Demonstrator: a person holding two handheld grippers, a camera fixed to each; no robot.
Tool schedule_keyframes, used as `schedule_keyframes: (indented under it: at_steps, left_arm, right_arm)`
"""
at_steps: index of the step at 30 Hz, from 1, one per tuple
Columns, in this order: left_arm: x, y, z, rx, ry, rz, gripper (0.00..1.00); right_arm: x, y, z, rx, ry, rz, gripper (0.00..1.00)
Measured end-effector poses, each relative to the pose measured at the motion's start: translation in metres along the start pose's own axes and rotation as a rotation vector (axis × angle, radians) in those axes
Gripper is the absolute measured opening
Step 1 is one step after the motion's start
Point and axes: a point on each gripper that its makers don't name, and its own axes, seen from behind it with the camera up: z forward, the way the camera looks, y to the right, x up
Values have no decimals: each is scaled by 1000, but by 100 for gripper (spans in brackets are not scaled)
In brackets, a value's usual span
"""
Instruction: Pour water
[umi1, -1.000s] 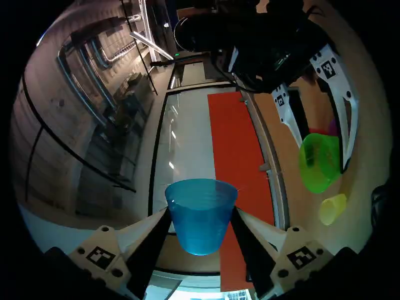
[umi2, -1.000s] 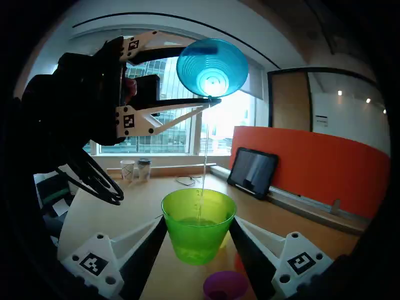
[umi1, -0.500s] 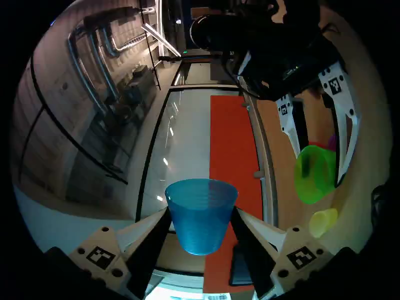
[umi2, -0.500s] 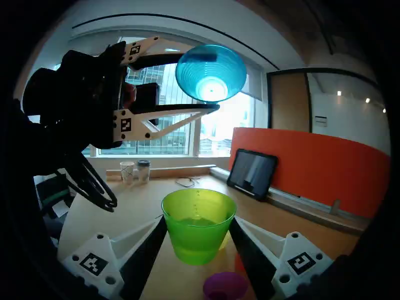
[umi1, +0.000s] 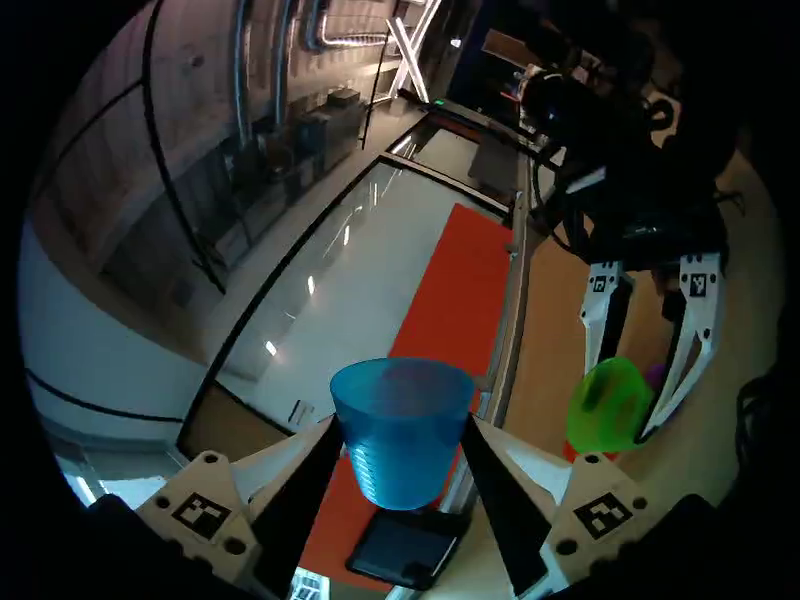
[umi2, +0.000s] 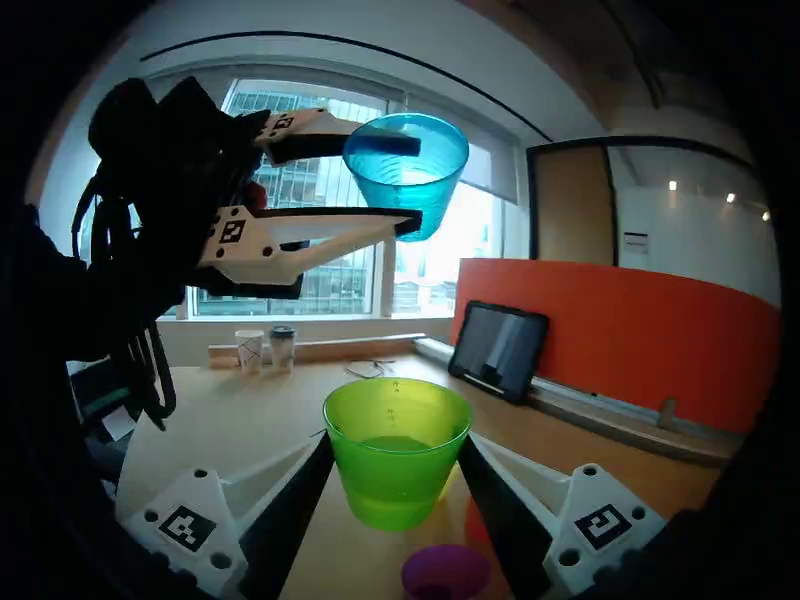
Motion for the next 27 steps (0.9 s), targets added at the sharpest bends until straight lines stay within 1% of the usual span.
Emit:
schedule_keyframes:
  at_steps: [6,11,15,18,23,25,27]
  left_arm:
    - [-7,-5,-1,-8,-17,-167,82]
    - [-9,-10,-2,-13,-23,-307,82]
    - [-9,-14,-2,-18,-20,-416,82]
    - [-9,-16,-1,-29,-16,-512,82]
    - [-13,-22,-3,-46,-8,-693,82]
    - [-15,-24,-4,-53,-3,-760,82]
    - [-16,-26,-4,-59,3,-816,82]
  right_arm:
    - [1,0,0,7,5,2,88]
    - [2,3,-1,-9,10,6,88]
    - [4,3,-2,-7,13,7,88]
    - [5,1,-1,-3,16,7,88]
    - [6,4,-3,-17,19,9,88]
    - [6,5,-3,-20,20,8,88]
    - [6,6,-4,-21,20,8,88]
